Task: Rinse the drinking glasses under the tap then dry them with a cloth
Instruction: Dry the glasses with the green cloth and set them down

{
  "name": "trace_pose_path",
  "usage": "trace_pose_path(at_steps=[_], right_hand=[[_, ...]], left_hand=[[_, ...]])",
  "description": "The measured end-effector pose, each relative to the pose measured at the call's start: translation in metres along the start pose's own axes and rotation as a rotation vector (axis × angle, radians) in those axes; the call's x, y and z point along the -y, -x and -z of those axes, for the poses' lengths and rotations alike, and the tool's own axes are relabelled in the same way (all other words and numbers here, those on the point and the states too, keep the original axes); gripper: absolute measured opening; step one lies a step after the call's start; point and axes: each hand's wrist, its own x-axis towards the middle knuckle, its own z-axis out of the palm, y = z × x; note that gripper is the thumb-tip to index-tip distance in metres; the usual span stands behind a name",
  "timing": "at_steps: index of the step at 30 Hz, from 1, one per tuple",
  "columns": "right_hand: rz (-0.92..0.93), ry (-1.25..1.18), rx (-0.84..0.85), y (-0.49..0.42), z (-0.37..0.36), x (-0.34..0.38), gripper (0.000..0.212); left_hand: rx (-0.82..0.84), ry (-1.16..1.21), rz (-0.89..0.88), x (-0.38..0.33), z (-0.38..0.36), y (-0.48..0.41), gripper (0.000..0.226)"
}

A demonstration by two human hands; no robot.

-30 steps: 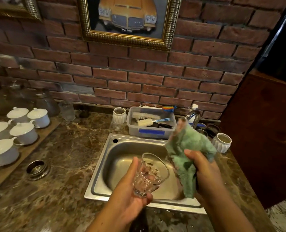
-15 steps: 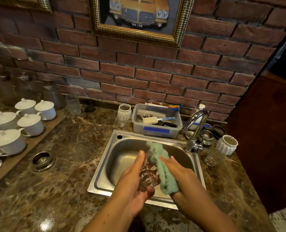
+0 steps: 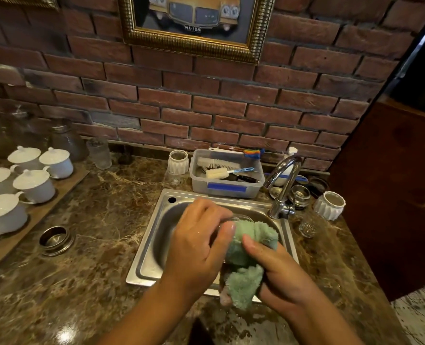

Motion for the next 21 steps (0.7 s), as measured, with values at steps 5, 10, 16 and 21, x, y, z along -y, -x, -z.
trace_pose_path(at_steps=[5, 10, 16, 21], right_hand=[[0.198, 0.265, -0.119, 0.003, -0.007, 0.000, 0.057], [0.482, 0.973, -0.024, 0.008, -0.001, 0.008, 0.024], [0.563, 1.459, 0.040, 0.013, 0.010, 0.002, 0.029], [0.375, 0.798, 0.056, 0.019, -0.016, 0.007, 0.018]], left_hand=[[0.030, 0.259, 0.142, -0.006, 0.002, -0.011, 0.030], [0.083, 0.631, 0.666, -0.026, 0.003, -0.021, 0.024], [0.169, 0.822, 1.129, -0.029, 0.007, -0.027, 0.033], [-0.010, 0.548, 0.646, -0.032, 0.002, -0.017, 0.032]])
